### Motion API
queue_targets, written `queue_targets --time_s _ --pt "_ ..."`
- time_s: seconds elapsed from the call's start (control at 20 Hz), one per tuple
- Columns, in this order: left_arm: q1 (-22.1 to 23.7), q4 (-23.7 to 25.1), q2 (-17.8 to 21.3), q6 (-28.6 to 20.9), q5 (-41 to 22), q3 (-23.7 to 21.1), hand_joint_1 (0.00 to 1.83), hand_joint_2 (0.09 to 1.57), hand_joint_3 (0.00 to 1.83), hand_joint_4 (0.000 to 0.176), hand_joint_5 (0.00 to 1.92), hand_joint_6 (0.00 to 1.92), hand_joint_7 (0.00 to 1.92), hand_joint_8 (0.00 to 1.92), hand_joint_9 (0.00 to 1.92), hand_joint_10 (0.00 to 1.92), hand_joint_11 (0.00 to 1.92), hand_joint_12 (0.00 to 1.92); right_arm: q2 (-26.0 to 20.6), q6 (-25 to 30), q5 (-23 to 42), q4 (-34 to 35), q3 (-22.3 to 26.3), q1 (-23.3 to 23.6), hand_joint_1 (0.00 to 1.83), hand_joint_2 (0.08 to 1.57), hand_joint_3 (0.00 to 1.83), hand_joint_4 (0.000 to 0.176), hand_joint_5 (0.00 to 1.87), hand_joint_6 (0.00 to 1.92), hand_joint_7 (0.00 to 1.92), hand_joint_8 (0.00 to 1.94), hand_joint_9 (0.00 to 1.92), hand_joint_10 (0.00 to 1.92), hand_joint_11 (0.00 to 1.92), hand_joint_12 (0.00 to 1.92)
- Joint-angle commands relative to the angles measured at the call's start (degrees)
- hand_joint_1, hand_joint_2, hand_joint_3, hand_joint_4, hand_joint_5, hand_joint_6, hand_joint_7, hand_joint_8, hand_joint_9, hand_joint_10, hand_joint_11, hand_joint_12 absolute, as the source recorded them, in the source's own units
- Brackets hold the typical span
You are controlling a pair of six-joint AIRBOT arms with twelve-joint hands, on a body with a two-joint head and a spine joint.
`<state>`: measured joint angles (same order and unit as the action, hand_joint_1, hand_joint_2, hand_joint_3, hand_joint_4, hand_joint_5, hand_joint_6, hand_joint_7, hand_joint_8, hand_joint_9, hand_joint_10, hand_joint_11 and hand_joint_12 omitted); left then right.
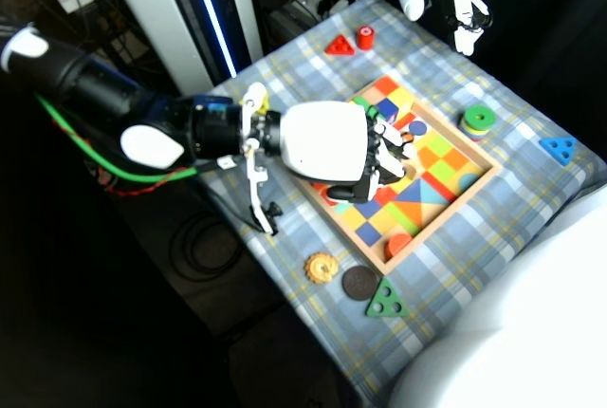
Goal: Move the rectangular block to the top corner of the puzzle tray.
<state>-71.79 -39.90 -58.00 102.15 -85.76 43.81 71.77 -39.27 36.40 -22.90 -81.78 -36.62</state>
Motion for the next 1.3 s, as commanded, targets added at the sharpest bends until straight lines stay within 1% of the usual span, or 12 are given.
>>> queue_targets --time_s 0.0,0.3,0.35,0.6,0.7,0.8,0.95,1.0,1.05,1.1,1.15,1.25 --pt "0.20 2.54 0.27 -0.45 -6.75 0.41 0.14 1.29 0.00 0.000 0.52 0.00 0.48 0.00 0.46 0.00 0.00 1.18 0.34 -0.46 5.42 1.07 -0.29 0.96 1.55 1.12 0.00 0.000 0.74 0.02 1.09 1.94 1.32 1.92 1.40 1.92" --pt "0.20 2.62 0.28 -0.55 -6.81 0.43 0.15 1.29 0.00 0.000 0.52 0.00 0.48 0.00 0.46 0.00 0.00 1.18 0.73 -3.22 4.46 0.93 0.04 1.06 1.60 1.15 0.01 0.000 0.85 0.01 1.24 1.94 1.45 1.92 1.52 1.92" --pt "0.19 2.62 0.28 -0.61 -6.81 0.41 0.15 1.29 0.00 0.000 0.51 0.00 0.47 0.00 0.46 0.00 0.00 1.22 0.72 -3.28 4.41 0.93 0.08 1.06 1.53 1.18 0.01 0.000 0.94 0.01 1.19 1.94 1.38 1.92 1.46 1.92" --pt "0.18 2.63 0.29 -0.68 -6.91 0.37 0.15 1.29 0.00 0.000 0.52 0.00 0.48 0.00 0.47 0.00 0.00 1.19 0.72 -3.88 3.56 0.50 0.30 1.06 1.50 1.17 0.00 0.000 1.03 0.02 1.16 1.94 1.33 1.92 1.40 1.92" --pt "0.17 2.63 0.31 -0.70 -6.91 0.37 0.16 1.29 0.00 0.000 0.52 0.00 0.48 0.00 0.46 0.00 0.00 1.19 0.71 -4.73 2.86 0.38 0.49 1.06 1.58 1.17 0.00 0.000 1.04 0.01 1.15 1.94 1.34 1.92 1.42 1.92" --pt "0.16 2.63 0.31 -0.74 -6.93 0.35 0.16 1.29 0.00 0.000 0.52 0.00 0.48 0.00 0.46 0.00 0.00 1.19 0.71 -5.78 2.12 0.38 0.54 1.06 1.59 1.17 0.00 0.000 1.01 0.00 1.20 1.94 1.38 1.92 1.46 1.92" --pt "0.09 2.64 0.35 -0.78 -7.02 0.33 0.14 1.28 0.00 0.004 0.52 0.00 0.47 0.00 0.46 0.00 0.00 1.19 0.38 -7.22 0.72 0.38 0.56 1.06 1.56 1.17 0.00 0.000 0.99 0.00 1.14 1.94 1.33 1.92 1.42 1.92" --pt "0.09 2.64 0.35 -0.83 -7.02 0.33 0.13 1.28 0.00 0.000 0.52 0.00 0.47 0.00 0.46 0.00 0.00 1.17 0.13 -7.33 0.46 0.38 0.57 1.06 1.39 1.20 0.04 0.000 0.98 0.00 0.84 1.57 1.25 1.92 1.33 1.92" --pt "0.09 2.66 0.35 -0.86 -7.00 0.32 0.13 1.29 0.00 0.000 0.52 0.00 0.47 0.00 0.44 0.00 0.00 1.14 -0.33 -7.33 0.23 0.44 0.58 1.06 1.36 0.93 0.68 0.000 0.98 0.00 0.76 1.67 1.26 1.92 1.35 1.92" --pt "0.07 2.66 0.35 -0.87 -7.01 0.28 0.13 1.30 0.00 0.000 0.52 0.00 0.46 0.00 0.45 0.00 0.00 1.15 -0.67 -7.33 0.07 0.71 0.57 1.06 1.56 0.97 0.47 0.000 0.97 0.00 0.96 1.89 1.27 1.92 1.37 1.92" --pt "0.04 2.65 0.35 -0.90 -7.04 0.27 0.14 1.30 0.00 0.000 0.52 0.00 0.47 0.00 0.45 0.00 0.00 1.16 -1.03 -7.33 -0.04 1.12 0.55 1.06 1.59 1.05 0.31 0.000 0.96 0.00 1.08 1.93 1.29 1.92 1.41 1.92" --pt "0.04 2.65 0.35 -0.94 -7.03 0.24 0.14 1.29 0.00 0.000 0.51 0.00 0.47 0.00 0.45 0.00 0.00 1.18 -1.63 -8.46 -0.28 2.31 0.55 1.05 1.52 1.09 0.27 0.000 0.96 0.00 1.27 1.94 1.39 1.92 1.49 1.92"
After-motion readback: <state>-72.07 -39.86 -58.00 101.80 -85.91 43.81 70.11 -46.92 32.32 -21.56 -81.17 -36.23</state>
